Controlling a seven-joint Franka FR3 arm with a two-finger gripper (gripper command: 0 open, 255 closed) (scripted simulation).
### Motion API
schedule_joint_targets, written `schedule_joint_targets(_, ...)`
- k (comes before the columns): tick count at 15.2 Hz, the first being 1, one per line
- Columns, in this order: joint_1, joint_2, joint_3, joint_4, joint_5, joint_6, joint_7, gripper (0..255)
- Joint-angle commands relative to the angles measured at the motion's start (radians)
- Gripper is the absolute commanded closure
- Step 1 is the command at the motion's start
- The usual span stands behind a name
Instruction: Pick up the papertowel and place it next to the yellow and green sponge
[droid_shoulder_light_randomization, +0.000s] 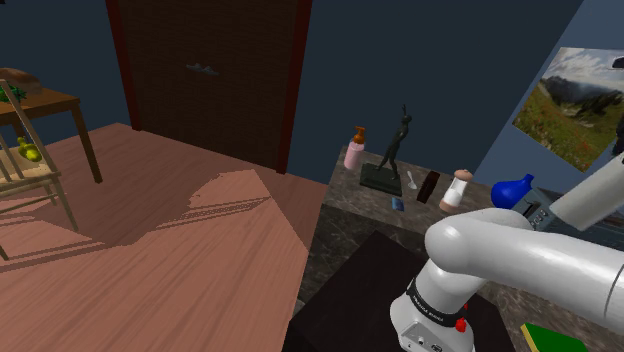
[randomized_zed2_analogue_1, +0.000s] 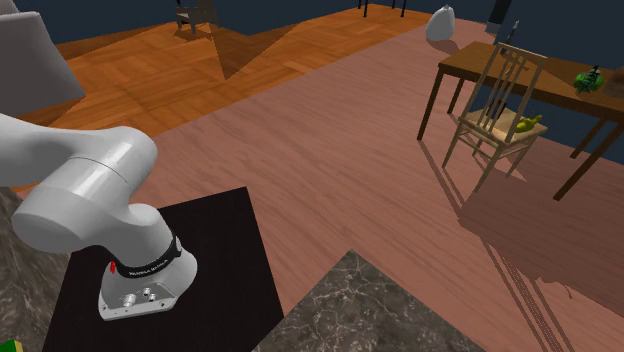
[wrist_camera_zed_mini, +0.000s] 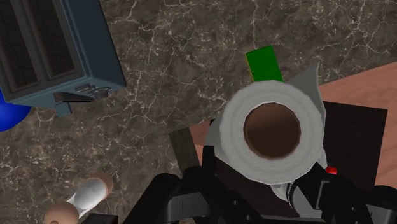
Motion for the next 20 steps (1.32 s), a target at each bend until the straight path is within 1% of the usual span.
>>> schedule_joint_targets(1, -0.013, -0.031, -0.011, 0.014, -0.046, -0.023, -0.056, 255)
schedule_joint_targets(7, -0.035, -0.094, -0.060, 0.081, -0.196, -0.066, -0.232, 255)
schedule_joint_targets(20, -0.078, -0.244, -0.113, -0.134, -0.234, -0.003, -0.180, 255)
